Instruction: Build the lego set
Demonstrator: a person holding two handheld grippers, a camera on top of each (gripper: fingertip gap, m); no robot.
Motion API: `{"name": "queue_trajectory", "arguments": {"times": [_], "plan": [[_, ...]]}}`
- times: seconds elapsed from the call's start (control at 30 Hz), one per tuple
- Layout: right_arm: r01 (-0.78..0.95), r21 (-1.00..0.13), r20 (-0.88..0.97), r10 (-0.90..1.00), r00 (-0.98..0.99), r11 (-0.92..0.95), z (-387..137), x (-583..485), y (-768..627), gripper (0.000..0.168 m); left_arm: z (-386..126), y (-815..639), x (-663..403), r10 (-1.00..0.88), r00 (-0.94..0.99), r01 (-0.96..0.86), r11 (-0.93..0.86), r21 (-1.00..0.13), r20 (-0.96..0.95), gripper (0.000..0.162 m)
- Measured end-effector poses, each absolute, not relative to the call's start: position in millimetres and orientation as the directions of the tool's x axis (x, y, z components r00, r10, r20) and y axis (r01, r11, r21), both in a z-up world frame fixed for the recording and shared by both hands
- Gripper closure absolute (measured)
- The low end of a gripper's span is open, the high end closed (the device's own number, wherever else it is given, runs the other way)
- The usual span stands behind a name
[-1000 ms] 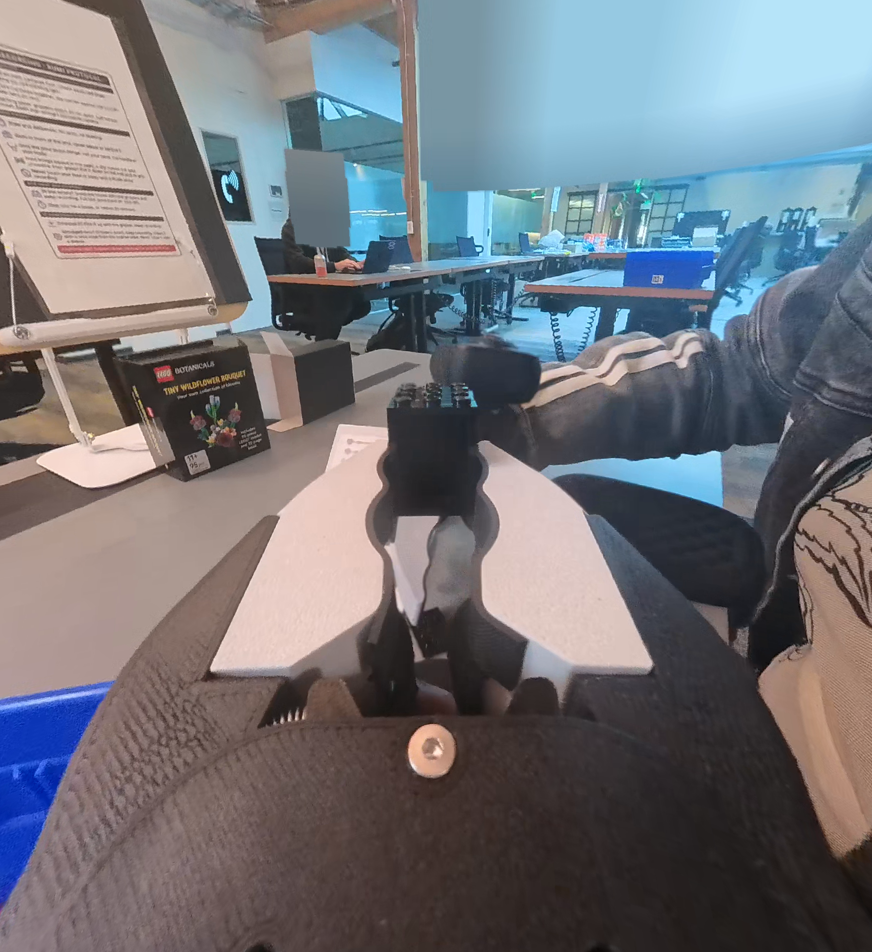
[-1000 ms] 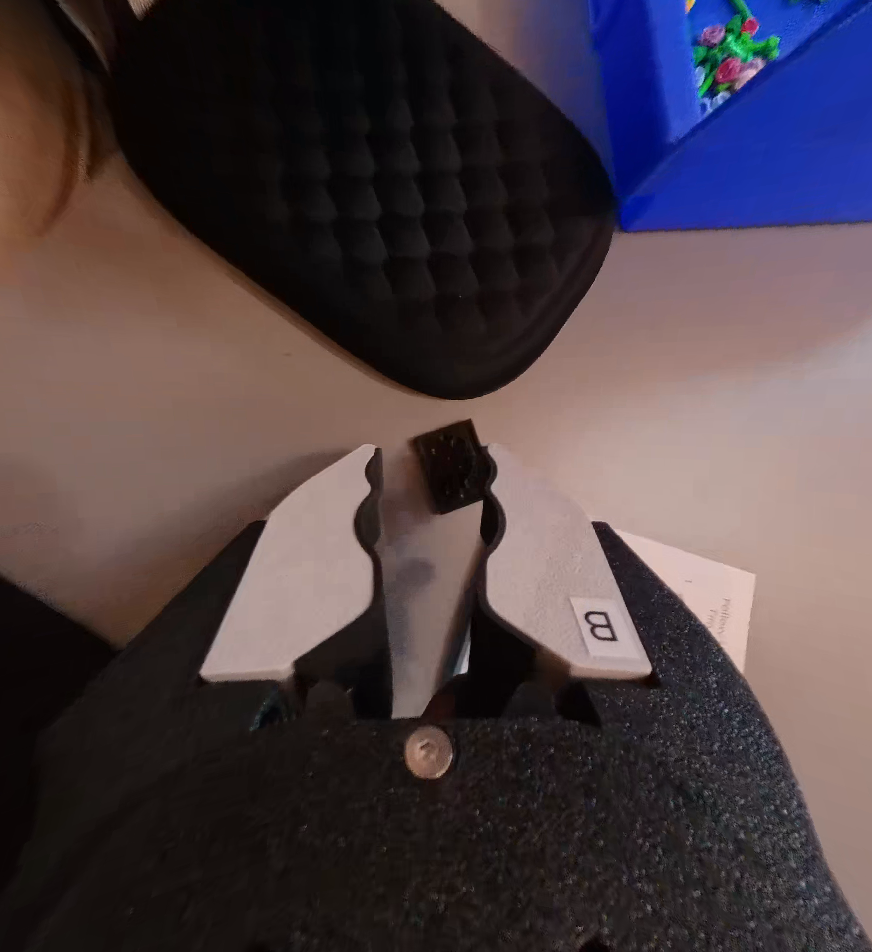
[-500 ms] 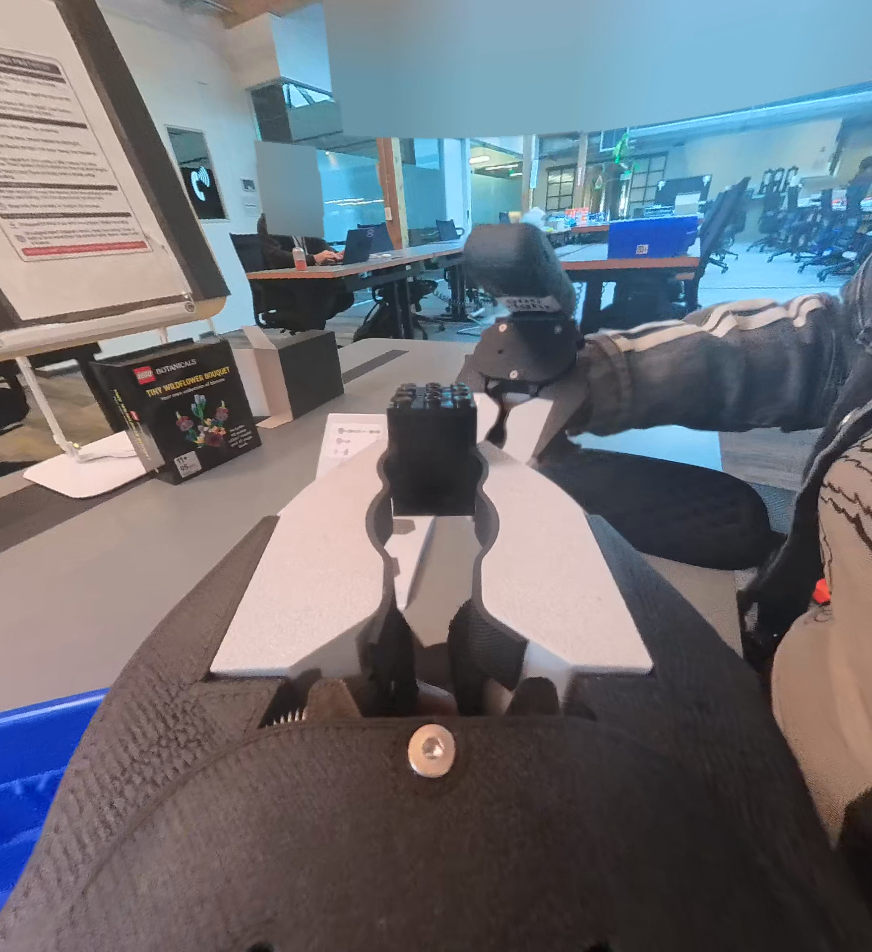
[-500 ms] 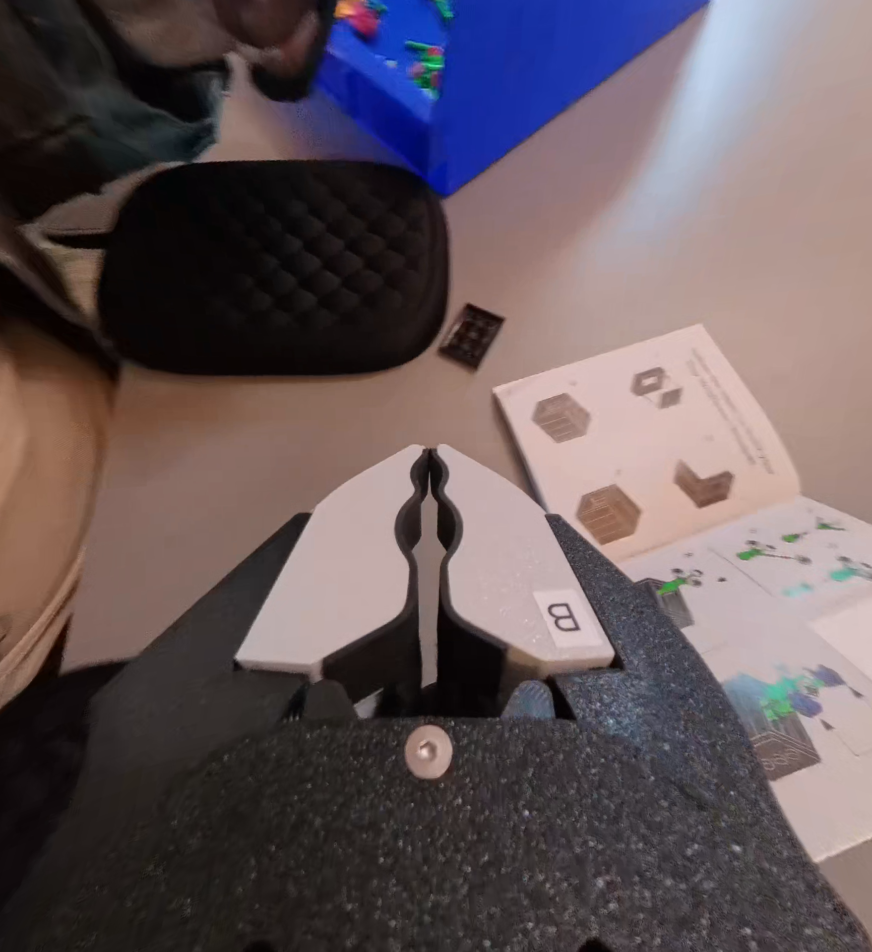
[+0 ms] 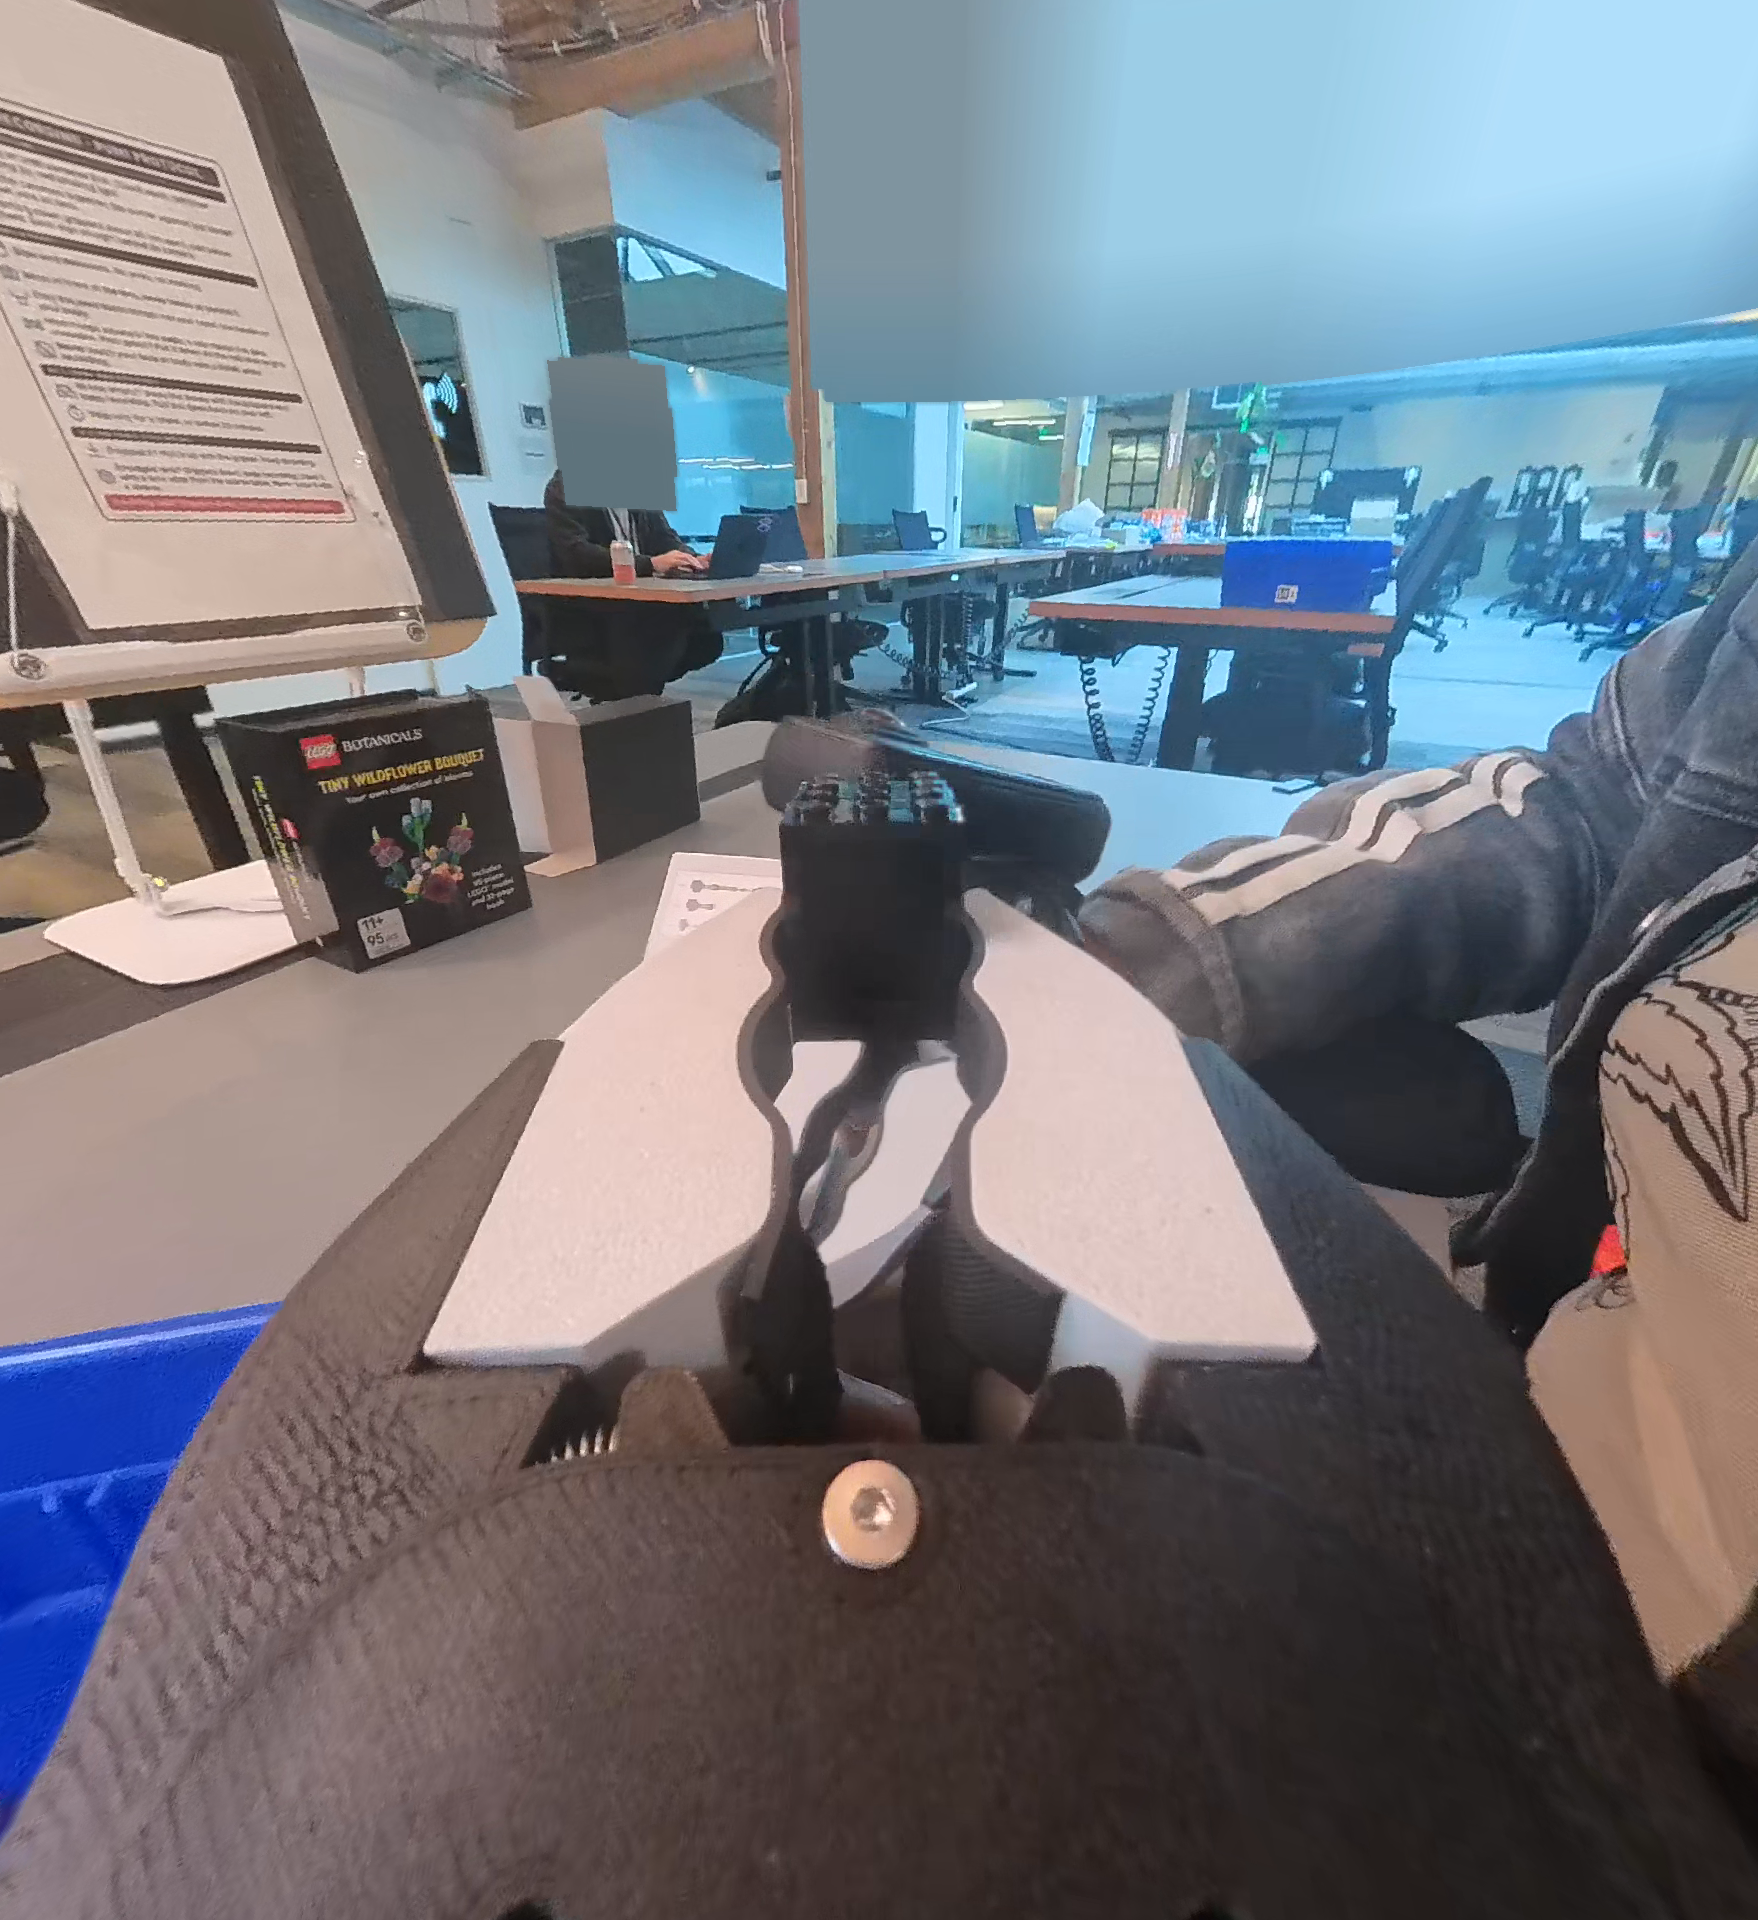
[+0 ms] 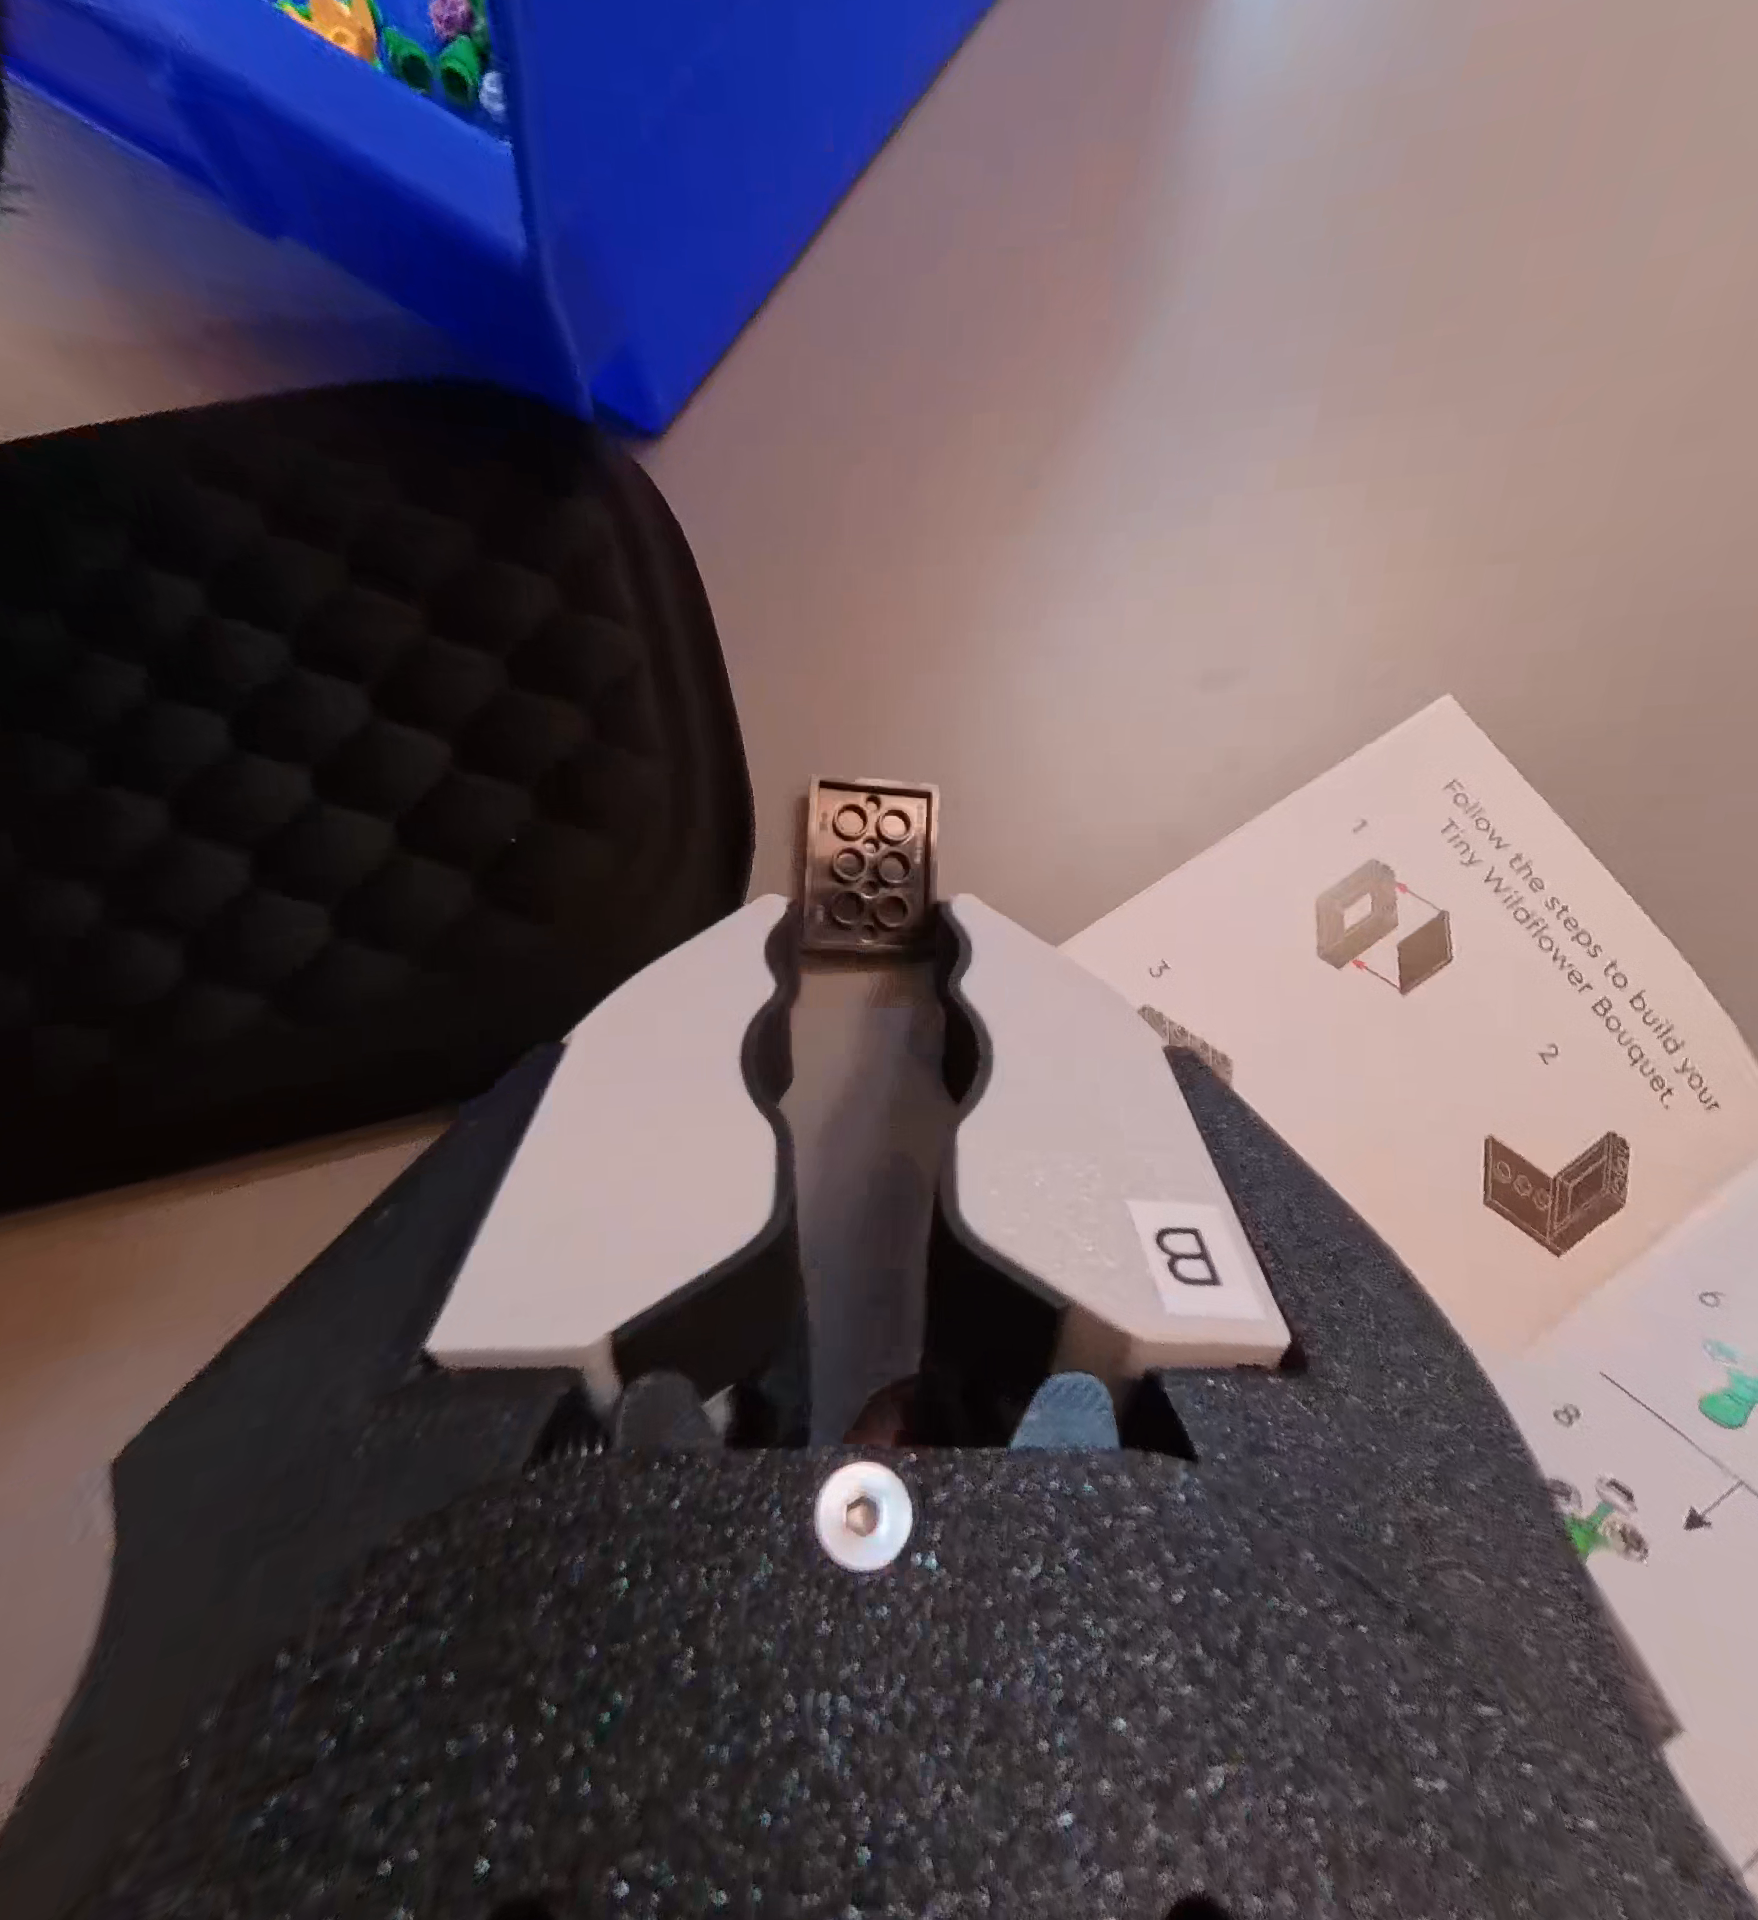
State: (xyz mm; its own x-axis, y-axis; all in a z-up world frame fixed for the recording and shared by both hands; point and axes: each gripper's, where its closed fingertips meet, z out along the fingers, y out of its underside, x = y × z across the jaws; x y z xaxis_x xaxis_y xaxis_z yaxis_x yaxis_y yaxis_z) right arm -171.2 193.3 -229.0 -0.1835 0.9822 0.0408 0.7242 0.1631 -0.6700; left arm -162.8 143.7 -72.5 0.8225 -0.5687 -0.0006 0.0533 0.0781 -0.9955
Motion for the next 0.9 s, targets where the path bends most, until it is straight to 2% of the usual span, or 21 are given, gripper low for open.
{"name": "queue_trajectory", "arguments": {"times": [0.1,0.2,0.27,0.33,0.43,0.5,0.57,0.77,0.9], "plan": [[0.719,-0.669,0.034,0.974,-0.224,0.189,-228.2,-166.8,192.2,0.145,-72.9,142.4,-158.8,-0.579,0.815,0.059,0.077,-0.995,0.004,0.134],[0.712,-0.688,-0.028,0.976,-0.217,0.138,-207.8,-138.3,192.5,0.145,-72.5,140.9,-152.1,-0.595,0.804,0.049,0.077,-0.996,-0.007,0.134],[0.776,-0.625,-0.140,0.967,-0.214,0.081,-199.1,-94.8,188.6,0.145,-72.4,141.0,-145.8,-0.615,0.789,0.050,0.074,-0.996,-0.007,0.134],[0.875,-0.481,-0.232,0.953,-0.197,0.064,-195.6,-37.9,186.7,0.145,-72.8,141.7,-138.2,-0.641,0.768,0.052,0.071,-0.996,-0.005,0.134],[0.979,-0.141,-0.189,0.966,-0.174,0.148,-186.8,53.0,201.1,0.145,-73.7,143.1,-126.4,-0.671,0.741,0.045,0.079,-0.996,-0.020,0.134],[0.977,0.104,-0.142,0.975,-0.170,0.186,-179.8,101.0,211.5,0.145,-75.6,145.3,-119.8,-0.683,0.730,0.043,0.081,-0.996,-0.024,0.135],[0.949,0.246,-0.141,0.976,-0.166,0.197,-180.0,123.5,213.8,0.145,-76.2,147.5,-114.0,-0.694,0.719,0.051,0.080,-0.995,-0.019,0.134],[0.917,0.328,-0.145,0.972,-0.187,0.226,-193.5,112.4,210.5,0.145,-80.6,147.4,-106.9,-0.712,0.701,0.013,0.071,-0.997,-0.041,0.134],[0.930,0.286,-0.120,0.971,-0.206,0.233,-190.9,91.5,209.7,0.145,-85.7,146.0,-109.1,-0.715,0.697,-0.004,0.059,-0.998,-0.045,0.134]]}}
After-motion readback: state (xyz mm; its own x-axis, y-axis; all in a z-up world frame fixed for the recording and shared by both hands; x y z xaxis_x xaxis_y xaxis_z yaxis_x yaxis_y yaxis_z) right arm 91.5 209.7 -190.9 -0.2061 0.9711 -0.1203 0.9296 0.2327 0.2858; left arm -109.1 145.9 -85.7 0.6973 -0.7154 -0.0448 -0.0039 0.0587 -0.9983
